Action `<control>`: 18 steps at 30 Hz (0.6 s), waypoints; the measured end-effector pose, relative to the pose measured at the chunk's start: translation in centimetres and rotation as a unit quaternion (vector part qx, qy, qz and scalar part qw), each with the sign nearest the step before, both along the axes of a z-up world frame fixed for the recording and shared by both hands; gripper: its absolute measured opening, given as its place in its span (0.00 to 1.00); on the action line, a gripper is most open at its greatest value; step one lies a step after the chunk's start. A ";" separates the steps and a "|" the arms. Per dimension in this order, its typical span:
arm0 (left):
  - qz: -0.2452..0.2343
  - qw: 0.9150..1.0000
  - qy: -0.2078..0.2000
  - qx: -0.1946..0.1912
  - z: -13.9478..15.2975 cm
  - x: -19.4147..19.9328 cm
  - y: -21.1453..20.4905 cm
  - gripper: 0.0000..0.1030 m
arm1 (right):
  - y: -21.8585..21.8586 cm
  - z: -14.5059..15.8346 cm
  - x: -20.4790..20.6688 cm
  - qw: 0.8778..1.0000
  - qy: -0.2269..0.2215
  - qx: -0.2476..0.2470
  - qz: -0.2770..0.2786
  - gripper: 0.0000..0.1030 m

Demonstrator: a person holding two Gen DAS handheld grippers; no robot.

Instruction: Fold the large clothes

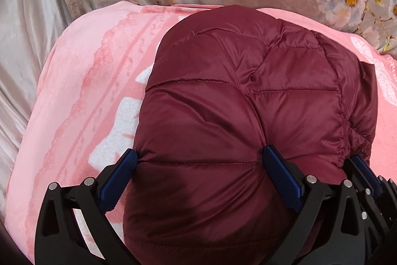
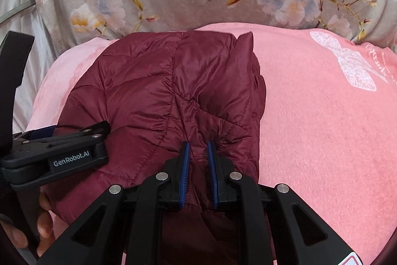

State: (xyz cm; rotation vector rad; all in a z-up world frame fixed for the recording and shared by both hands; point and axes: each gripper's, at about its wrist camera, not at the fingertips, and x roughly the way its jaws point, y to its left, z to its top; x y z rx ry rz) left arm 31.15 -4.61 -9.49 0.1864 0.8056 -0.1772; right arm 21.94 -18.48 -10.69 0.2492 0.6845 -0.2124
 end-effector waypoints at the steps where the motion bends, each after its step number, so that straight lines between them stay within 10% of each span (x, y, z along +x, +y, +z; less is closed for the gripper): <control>1: 0.000 1.000 -0.001 0.001 -0.1 0.0 0.0 0.96 | -0.1 -0.1 0.0 1.000 0.001 0.004 0.001 0.13; 18: 0.005 0.999 -0.032 -0.001 -1.3 0.0 -0.1 0.96 | -0.6 -0.8 0.5 0.999 0.010 0.032 0.007 0.13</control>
